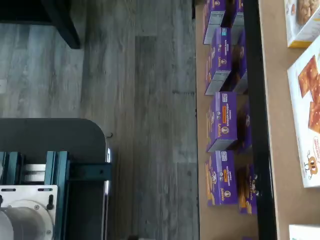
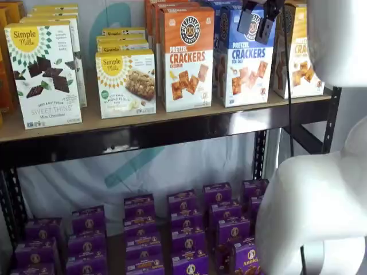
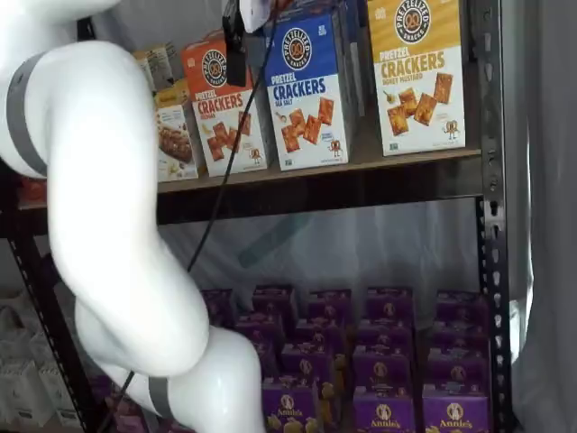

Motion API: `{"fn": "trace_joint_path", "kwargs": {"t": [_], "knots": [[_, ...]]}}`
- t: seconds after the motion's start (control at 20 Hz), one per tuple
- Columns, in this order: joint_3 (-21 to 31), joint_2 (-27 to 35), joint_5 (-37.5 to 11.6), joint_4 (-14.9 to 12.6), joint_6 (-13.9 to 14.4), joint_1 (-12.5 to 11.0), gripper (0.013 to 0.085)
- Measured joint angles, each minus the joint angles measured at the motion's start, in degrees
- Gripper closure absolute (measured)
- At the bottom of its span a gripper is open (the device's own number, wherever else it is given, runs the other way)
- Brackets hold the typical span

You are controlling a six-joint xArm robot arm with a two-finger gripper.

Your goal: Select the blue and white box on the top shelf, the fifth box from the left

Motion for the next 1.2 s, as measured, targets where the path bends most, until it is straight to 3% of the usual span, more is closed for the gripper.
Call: {"fn": "trace_joint_path", "kwargs": {"t": [0.15,0.45,0.6,1.0,1.2], "knots": [[2.16,-1.09,-2.34,-2.49,0.09,1.42,0.013],[4.54,-2.24,-4.81,-1.69,-0.34,0.95,0.013],[4.4,-2.59,-6.1,0.94,-0.77,-0.65,0.013],[-2.61,-0.02,-5.17,10.66,-0.67,-6.65,0.013],[-0.64,-1.7,-11.16,12.89,-0.64,-7.44,0.013]]}}
